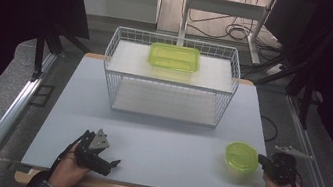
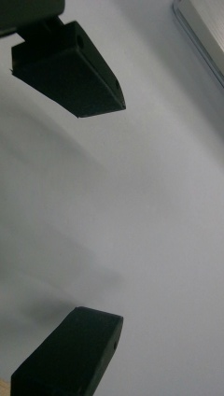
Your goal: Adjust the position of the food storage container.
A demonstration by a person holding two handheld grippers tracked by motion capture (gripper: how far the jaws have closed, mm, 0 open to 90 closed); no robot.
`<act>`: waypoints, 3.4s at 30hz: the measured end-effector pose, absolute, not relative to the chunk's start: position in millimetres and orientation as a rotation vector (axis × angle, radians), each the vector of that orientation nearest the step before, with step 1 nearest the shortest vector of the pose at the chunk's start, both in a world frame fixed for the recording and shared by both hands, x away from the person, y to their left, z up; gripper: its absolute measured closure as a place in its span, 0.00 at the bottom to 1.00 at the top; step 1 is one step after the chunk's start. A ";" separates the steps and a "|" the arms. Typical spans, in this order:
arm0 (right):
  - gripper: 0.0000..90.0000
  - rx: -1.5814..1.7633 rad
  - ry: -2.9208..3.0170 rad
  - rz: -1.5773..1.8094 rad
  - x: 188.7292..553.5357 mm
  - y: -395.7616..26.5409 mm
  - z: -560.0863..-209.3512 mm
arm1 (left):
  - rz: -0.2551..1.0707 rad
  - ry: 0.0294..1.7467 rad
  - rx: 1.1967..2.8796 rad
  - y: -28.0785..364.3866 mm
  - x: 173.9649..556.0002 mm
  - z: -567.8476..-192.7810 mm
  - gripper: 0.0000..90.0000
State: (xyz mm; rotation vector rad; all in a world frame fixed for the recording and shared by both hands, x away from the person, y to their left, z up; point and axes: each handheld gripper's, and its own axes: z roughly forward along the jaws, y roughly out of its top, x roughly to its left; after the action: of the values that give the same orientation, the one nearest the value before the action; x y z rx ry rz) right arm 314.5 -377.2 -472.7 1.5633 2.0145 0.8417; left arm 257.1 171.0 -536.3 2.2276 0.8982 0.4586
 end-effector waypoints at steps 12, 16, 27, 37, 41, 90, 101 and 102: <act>0.99 1.512 2.140 0.919 314.6 -340.3 -475.0 | 0.459 0.892 2.241 169.8 256.9 -537.2 0.02; 0.99 1.485 2.188 0.940 313.6 -323.3 -476.0 | 0.459 0.888 2.245 169.3 256.8 -537.4 0.02; 0.98 1.516 2.231 0.915 309.7 -324.7 -483.5 | 0.458 0.885 2.252 168.8 256.9 -538.0 0.02; 0.99 1.508 2.340 0.962 300.8 -310.0 -495.3 | 0.462 0.882 2.257 167.9 256.6 -538.3 0.02; 0.99 1.497 2.380 0.980 300.8 -302.1 -498.5 | 0.462 0.882 2.258 167.5 256.6 -538.4 0.02; 0.88 1.209 2.630 1.065 330.3 -193.5 -511.1 | 0.460 0.882 2.258 168.8 256.9 -537.6 0.02; 0.38 1.170 2.553 1.084 326.4 -218.6 -502.2 | 0.461 0.883 2.256 169.1 256.6 -537.5 0.02; 0.32 1.156 2.541 1.101 326.4 -220.6 -499.4 | 0.462 0.884 2.255 169.2 256.7 -537.5 0.02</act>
State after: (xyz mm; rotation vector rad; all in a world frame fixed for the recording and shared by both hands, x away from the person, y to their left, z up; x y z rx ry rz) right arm 326.4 -220.6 -499.4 1.1557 2.5409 1.1010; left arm 256.7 169.2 -537.5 2.2550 0.8836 0.4621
